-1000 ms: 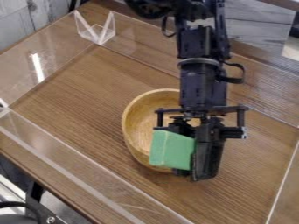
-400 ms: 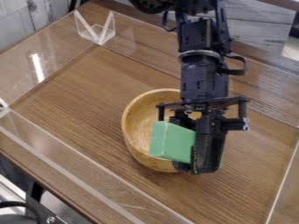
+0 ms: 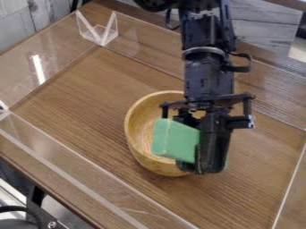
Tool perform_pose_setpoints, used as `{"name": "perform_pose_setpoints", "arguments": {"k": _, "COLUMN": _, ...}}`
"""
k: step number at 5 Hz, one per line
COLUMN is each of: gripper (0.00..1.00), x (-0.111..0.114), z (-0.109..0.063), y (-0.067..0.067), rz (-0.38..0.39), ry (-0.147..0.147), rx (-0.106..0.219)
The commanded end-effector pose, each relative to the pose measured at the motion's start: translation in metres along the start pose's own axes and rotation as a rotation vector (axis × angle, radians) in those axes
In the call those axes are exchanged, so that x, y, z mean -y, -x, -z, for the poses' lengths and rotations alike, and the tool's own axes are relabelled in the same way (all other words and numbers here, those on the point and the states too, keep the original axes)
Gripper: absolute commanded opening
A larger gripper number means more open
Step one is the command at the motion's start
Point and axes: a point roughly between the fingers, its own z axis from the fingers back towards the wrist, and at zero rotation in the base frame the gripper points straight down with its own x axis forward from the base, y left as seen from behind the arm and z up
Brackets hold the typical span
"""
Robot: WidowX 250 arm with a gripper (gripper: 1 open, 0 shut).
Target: Remove the green block from inside the brown bowl and put it on the table
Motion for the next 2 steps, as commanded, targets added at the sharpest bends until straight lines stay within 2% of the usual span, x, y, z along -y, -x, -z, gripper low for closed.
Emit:
{"name": "perform_pose_setpoints", "arguments": {"k": 1, "gripper": 0.00, "x": 0.0059, "z": -0.0115, "y": 0.0042, "rz": 0.044, "ry": 0.003, "rx": 0.037}}
{"name": "perform_pose_setpoints", "arguments": {"k": 2, "gripper": 0.00, "x": 0.0072, "z": -0.0129, "y": 0.0062, "rz": 0.052, "ry": 0.012, "rx": 0.029}}
